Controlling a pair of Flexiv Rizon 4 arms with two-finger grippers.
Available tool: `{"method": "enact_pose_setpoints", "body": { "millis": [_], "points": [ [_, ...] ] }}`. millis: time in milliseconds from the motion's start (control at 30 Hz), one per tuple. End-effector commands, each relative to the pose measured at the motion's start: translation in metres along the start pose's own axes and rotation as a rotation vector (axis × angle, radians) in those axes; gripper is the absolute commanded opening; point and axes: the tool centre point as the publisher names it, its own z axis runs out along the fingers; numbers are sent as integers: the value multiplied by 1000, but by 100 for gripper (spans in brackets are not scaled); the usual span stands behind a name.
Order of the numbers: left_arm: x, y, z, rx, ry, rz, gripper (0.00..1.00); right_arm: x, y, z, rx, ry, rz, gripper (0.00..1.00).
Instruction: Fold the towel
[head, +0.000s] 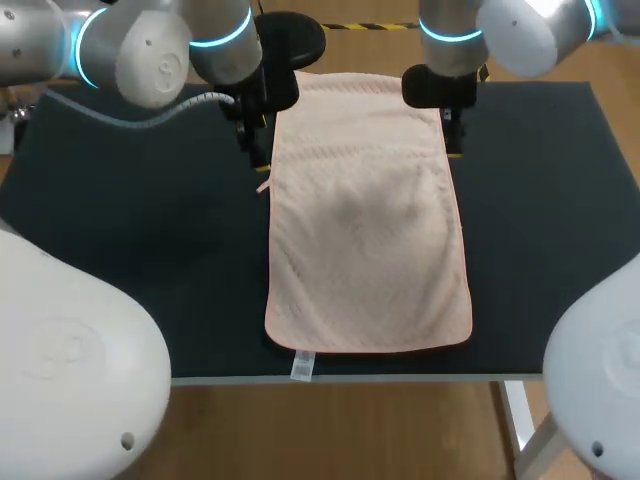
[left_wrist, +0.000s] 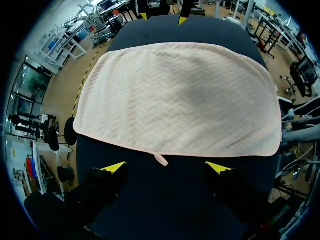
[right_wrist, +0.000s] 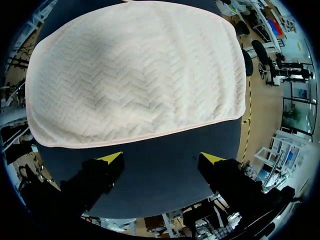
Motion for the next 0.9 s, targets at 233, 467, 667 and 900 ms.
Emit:
{"method": "enact_pose_setpoints", "body": {
  "millis": [233,467,667,900],
  "points": [
    [-3,-12,16,34,32,80,100,12,-2,16,-171,21,-37,100],
    [5,-21,33,17,90,111,100,20,8,24,-178,58,-197,100],
    [8,-23,58,22,109,92,100,23,11,37,-178,64,-236,100],
    [7,-25,92,43,122,56,100,19,7,62,-171,109,-172,100]
  ]
}}
